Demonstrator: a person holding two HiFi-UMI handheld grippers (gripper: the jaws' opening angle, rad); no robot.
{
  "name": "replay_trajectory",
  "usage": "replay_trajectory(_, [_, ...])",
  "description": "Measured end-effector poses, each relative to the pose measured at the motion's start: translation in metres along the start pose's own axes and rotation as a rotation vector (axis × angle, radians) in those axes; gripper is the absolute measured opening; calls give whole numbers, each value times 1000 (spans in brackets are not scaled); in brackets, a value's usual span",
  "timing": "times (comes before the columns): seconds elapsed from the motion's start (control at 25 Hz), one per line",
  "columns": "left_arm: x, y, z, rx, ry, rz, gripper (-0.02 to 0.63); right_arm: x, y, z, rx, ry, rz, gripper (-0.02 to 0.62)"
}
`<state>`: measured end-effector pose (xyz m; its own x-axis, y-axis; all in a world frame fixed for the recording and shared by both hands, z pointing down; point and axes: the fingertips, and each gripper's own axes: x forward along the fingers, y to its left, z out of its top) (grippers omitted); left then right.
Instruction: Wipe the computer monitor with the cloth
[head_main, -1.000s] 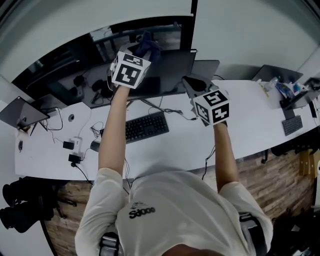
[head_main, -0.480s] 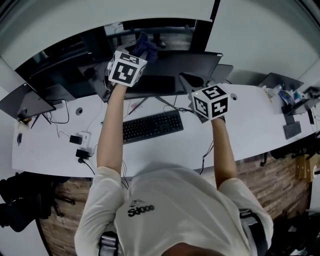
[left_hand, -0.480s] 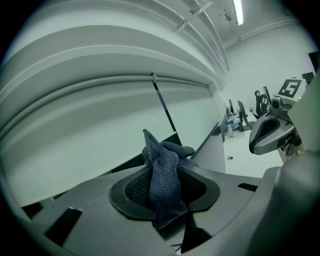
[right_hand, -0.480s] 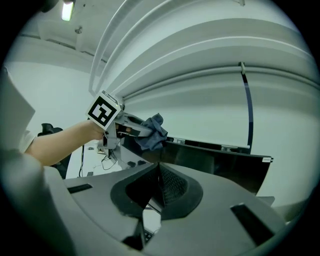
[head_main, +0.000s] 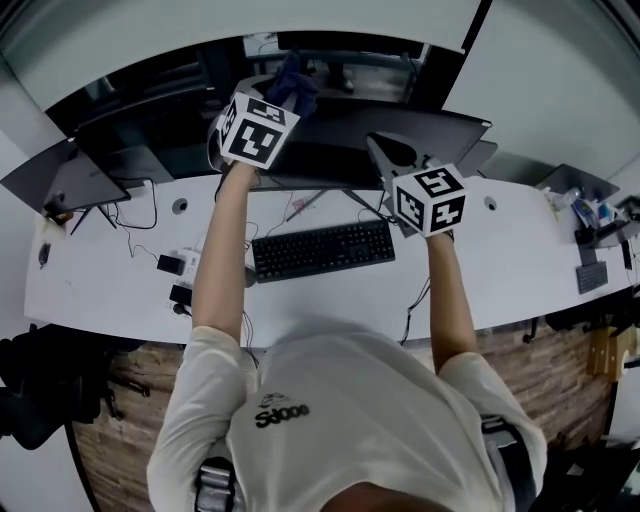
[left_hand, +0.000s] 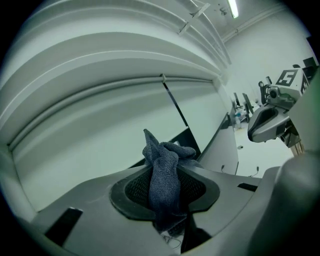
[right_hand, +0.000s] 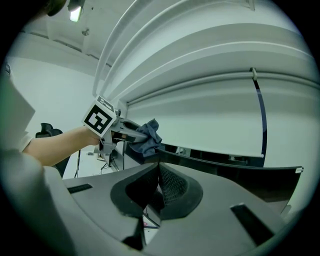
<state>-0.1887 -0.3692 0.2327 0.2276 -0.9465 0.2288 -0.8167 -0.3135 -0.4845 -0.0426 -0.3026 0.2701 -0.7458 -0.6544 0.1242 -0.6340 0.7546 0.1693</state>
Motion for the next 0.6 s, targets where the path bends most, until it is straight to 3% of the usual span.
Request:
replay_trajectory(0.24, [-28,48,-38,-18,3,66,137,24,33,7,69,10,52,6])
replay_trajectory(0.4, [-46,78,-61,10,3,117,137,43,51,4,33,42,32,6])
replay_trajectory(0.6, [-65,113,-87,-22,-5,161,137,58,75,-5,2,61,22,6])
